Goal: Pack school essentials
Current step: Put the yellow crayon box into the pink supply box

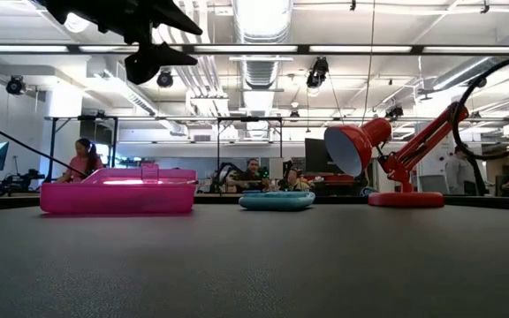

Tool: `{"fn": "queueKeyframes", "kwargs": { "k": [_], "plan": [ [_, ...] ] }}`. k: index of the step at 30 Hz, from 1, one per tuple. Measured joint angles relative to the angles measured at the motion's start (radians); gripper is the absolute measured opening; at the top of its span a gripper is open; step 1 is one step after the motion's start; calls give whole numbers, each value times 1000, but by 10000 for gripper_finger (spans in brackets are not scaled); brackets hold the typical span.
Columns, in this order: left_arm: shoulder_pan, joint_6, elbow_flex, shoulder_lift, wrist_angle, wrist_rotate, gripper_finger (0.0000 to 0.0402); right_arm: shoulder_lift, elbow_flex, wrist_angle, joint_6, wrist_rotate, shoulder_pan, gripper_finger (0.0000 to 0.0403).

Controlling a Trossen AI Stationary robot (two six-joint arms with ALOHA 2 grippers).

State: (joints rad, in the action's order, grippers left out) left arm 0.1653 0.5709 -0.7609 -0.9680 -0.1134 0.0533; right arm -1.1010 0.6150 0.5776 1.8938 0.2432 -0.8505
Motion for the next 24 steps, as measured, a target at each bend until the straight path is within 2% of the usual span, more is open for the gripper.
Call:
{"fn": "queueKeyframes", "kwargs": {
  "k": [3,12,20,24],
  "plan": [
    [-15,1,0,0,0,0,222,74,-85,-113,11,-18,0,178],
    [-25,3,0,0,1,0,222,215,-274,-294,47,-108,2,178],
    [-25,26,0,0,1,0,222,215,-354,-433,37,-169,3,176],
    [-25,26,0,0,1,0,222,209,-358,-460,-3,-198,3,154]
  ]
}}
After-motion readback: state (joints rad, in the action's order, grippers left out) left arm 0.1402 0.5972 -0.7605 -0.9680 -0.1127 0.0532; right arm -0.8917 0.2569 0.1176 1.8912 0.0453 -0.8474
